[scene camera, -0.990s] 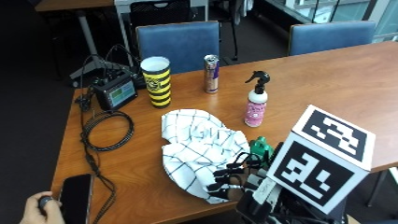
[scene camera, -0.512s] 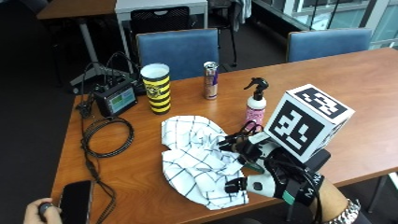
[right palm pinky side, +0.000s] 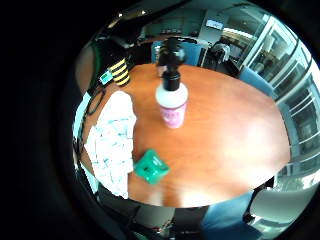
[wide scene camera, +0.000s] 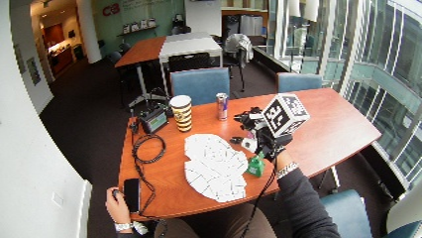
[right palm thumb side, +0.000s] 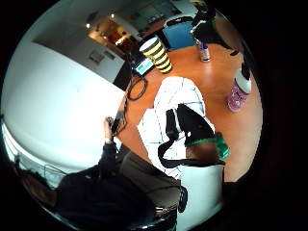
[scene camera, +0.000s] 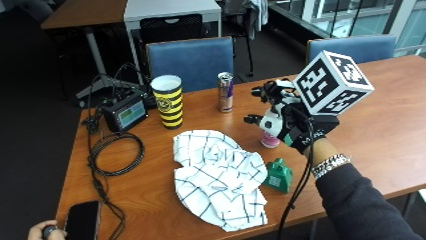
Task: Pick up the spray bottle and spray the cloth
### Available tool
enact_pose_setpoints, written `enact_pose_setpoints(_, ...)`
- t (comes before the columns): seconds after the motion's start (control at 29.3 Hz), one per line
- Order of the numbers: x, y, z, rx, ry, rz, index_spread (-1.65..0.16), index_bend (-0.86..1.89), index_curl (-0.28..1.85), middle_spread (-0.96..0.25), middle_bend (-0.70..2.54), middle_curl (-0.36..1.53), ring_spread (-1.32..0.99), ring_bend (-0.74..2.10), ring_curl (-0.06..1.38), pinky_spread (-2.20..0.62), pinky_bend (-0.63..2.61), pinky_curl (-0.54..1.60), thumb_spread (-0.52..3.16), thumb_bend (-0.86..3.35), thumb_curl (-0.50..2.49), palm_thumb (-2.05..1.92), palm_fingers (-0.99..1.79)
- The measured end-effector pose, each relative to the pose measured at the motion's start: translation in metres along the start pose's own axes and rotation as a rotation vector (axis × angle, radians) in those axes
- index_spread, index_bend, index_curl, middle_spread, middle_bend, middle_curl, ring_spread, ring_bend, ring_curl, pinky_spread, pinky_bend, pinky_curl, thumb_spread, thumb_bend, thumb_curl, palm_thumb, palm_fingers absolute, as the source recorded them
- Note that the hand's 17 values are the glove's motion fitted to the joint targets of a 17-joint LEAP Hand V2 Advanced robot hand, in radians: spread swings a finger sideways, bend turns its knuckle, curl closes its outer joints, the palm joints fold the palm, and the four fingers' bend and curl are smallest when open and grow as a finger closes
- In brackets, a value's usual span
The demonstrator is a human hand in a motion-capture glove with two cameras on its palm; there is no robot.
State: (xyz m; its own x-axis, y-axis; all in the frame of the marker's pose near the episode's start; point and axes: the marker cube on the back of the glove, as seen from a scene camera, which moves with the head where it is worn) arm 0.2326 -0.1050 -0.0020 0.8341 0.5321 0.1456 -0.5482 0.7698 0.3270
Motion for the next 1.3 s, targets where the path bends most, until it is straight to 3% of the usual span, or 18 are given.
enact_pose_setpoints(0.41, 0.053, -0.045, 0.018, 0.05, -0.065, 0.293, -0.38, 0.18, 0.35, -0.13, 0.27, 0.37, -0.1, 0.19, 0.27, 0.19, 0.16, 0.27, 1.06, 0.01, 0.4, 0.8, 0.72)
enact_pose_setpoints(0.65, 0.067, -0.042, 0.04, 0.14, -0.155, 0.45, -0.35, 0.13, 0.31, -0.17, 0.37, 0.4, -0.12, 0.33, 0.31, 0.18, 0.1, 0.24, 1.02, -0.01, 0.42, 0.83, 0.84)
enact_pose_setpoints(0.96, 0.056, -0.046, 0.073, 0.083, -0.36, 0.484, -0.33, 0.22, 0.37, -0.22, 0.44, 0.44, -0.15, 0.35, 0.35, 0.17, 0.09, 0.2, 0.93, -0.03, 0.44, 0.85, 0.94)
enact_pose_setpoints(1.3, 0.033, -0.055, 0.093, 0.038, -0.607, 0.418, -0.31, 0.18, 0.38, -0.19, 0.38, 0.43, -0.15, 0.42, 0.38, 0.15, 0.14, 0.19, 0.87, 0.0, 0.5, 0.98, 0.98)
